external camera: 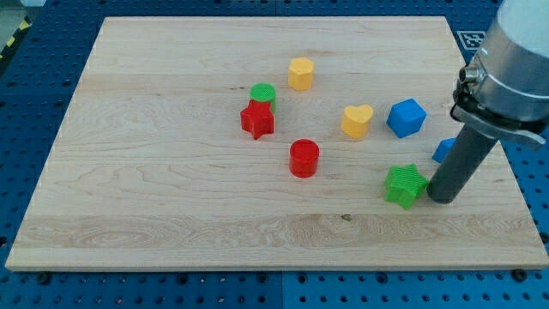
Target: Push the green star along with red circle
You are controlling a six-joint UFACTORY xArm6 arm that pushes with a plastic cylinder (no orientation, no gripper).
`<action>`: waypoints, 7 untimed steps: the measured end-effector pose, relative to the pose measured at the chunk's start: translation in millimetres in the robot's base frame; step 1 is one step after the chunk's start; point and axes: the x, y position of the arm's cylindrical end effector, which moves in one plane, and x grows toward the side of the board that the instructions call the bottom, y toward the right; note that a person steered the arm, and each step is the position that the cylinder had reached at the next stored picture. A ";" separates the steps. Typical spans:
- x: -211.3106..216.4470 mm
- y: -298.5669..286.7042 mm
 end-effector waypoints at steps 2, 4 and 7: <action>4.5 -49.0; -10.4 -104.0; -54.4 -192.8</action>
